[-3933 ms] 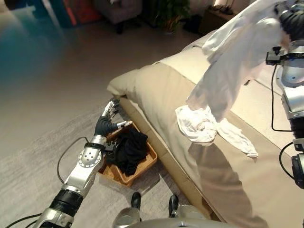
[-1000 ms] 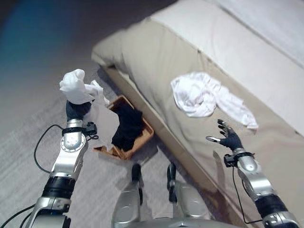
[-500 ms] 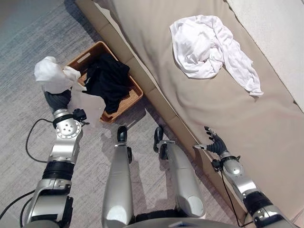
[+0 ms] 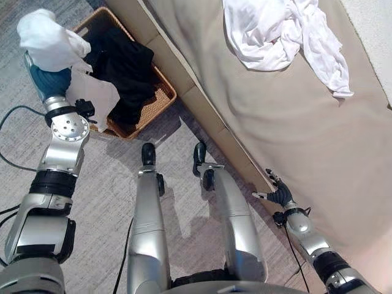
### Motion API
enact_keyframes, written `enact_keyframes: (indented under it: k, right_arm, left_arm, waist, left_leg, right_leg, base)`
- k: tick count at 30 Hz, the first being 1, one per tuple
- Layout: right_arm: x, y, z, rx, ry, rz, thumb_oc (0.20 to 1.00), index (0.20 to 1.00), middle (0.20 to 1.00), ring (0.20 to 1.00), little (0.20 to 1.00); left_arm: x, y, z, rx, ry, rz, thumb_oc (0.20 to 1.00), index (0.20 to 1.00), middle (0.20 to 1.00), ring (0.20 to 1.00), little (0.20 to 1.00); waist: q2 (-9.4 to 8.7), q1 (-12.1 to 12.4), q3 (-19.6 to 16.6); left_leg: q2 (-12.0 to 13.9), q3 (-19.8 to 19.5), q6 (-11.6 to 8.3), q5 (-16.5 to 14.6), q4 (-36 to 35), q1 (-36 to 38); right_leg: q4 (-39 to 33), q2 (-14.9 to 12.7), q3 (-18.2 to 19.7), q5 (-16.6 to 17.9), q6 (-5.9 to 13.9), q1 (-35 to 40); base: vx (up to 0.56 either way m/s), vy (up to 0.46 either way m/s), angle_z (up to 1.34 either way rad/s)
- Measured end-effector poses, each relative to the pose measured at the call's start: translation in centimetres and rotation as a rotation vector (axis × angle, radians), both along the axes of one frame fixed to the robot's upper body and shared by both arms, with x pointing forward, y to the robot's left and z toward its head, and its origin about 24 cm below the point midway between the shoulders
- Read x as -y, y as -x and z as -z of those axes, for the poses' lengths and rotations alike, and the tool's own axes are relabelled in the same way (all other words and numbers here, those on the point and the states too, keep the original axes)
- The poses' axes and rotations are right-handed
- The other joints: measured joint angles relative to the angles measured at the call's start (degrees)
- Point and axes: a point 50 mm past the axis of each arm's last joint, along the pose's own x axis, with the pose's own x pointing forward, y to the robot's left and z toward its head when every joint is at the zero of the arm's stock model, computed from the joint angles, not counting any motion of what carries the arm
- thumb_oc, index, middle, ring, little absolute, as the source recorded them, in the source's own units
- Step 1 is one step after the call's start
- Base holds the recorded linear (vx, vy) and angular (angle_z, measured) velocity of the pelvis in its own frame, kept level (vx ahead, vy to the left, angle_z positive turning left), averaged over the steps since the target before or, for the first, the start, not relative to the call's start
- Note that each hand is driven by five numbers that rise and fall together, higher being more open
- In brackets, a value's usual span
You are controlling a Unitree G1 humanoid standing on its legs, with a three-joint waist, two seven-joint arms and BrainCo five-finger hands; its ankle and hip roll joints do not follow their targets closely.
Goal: Pick up clothes into the bucket
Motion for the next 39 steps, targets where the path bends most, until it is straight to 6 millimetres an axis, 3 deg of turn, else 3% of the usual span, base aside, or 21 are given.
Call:
enact_keyframes:
  k: [13,14,15,16,17,35,38,39]
  right_arm:
    - [-0.4,-1.1,-1.0,0.056,0.005,-0.003,1.0,1.0,1.0,1.0,1.0]
    - [-0.4,-1.1,-1.0,0.058,0.005,-0.004,1.0,1.0,1.0,1.0,1.0]
    - [-0.5,-1.1,-1.0,0.061,0.004,-0.007,1.0,1.0,1.0,1.0,1.0]
    - [-0.5,-1.1,-1.0,0.063,0.004,-0.009,1.0,1.0,1.0,1.0,1.0]
    - [-0.6,-1.1,-1.0,0.064,0.004,-0.011,1.0,1.0,1.0,1.0,1.0]
    - [-1.8,-1.0,-0.7,0.064,0.001,-0.03,1.0,1.0,1.0,1.0,1.0]
    - [-1.8,-1.0,-0.7,0.066,0.001,-0.021,1.0,1.0,1.0,1.0,1.0]
    - [-2.0,-1.2,-0.8,0.076,-0.008,-0.02,1.0,1.0,1.0,1.0,1.0]
  left_arm:
    - [0.0,-0.9,-1.8,0.014,-0.02,-0.006,0.2,0.2,0.2,0.2,0.2]
    - [0.0,-0.9,-1.7,0.01,-0.021,-0.006,0.263,0.263,0.263,0.263,0.263]
    - [0.0,-1.0,-1.7,0.004,-0.021,-0.01,0.485,0.485,0.485,0.485,0.485]
    - [-0.1,-1.1,-1.7,0.002,-0.022,-0.013,0.94,0.94,0.94,0.94,0.94]
    - [-0.2,-1.1,-1.9,0.0,-0.026,-0.019,1.0,1.0,1.0,1.0,1.0]
    - [0.6,-2.2,0.3,-0.063,0.135,0.1,1.0,1.0,1.0,1.0,1.0]
    - [0.5,-2.0,1.9,-0.087,0.178,0.1,1.0,1.0,1.0,1.0,1.0]
    - [0.1,-1.7,3.3,-0.12,0.196,0.086,1.0,1.0,1.0,1.0,1.0]
  waist:
    - [-0.15,-1.7,-0.1]
    - [-0.15,-1.75,-0.1]
    - [-0.2,-1.97,-0.13]
    - [-0.24,-1.97,-0.15]
    - [-0.33,-2.26,-0.21]
    - [-0.35,-2.81,-0.23]
    - [-0.35,-2.75,-0.23]
    - [-0.35,-2.6,-0.23]
  left_leg:
    - [0.15,0.08,0.08,-0.11,-1.12,-2.01]
    - [0.17,0.13,0.08,-0.11,-1.13,-2.05]
    - [0.25,0.13,0.09,-0.12,-1.28,-2.21]
    - [0.4,0.1,0.08,-0.11,-1.37,-2.38]
    - [0.51,0.1,0.08,-0.11,-1.25,-2.91]
    - [1.45,0.91,0.42,0.17,-2.25,-3.56]
    - [1.12,1.78,0.77,0.62,-3.83,-2.23]
    - [1.08,1.9,0.79,0.74,-4.32,-1.52]
  right_leg:
    - [-3.6,0.35,-0.17,1.74,0.11,-0.69]
    - [-3.7,0.37,-0.15,1.78,0.13,-0.69]
    - [-4.25,0.62,-0.13,1.91,0.2,-0.69]
    - [-4.66,0.71,-0.13,2.12,0.27,-0.72]
    - [-4.95,0.88,-0.16,2.32,0.28,-1.1]
    - [-6.61,1.71,0.47,3.69,0.24,-1.92]
    - [-6.66,1.2,1.17,3.7,0.24,-1.63]
    - [-6.79,1.08,1.19,3.7,0.25,-1.19]
  base:
    - [0.01,0.001,-0.01]
    - [0.0,0.0,0.0]
    - [0.01,0.006,-0.04]
    - [0.01,0.005,-0.05]
    - [0.01,0.005,-0.05]
    - [-0.01,0.002,-0.03]
    - [-0.01,-0.006,0.0]
    - [0.0,0.0,0.0]
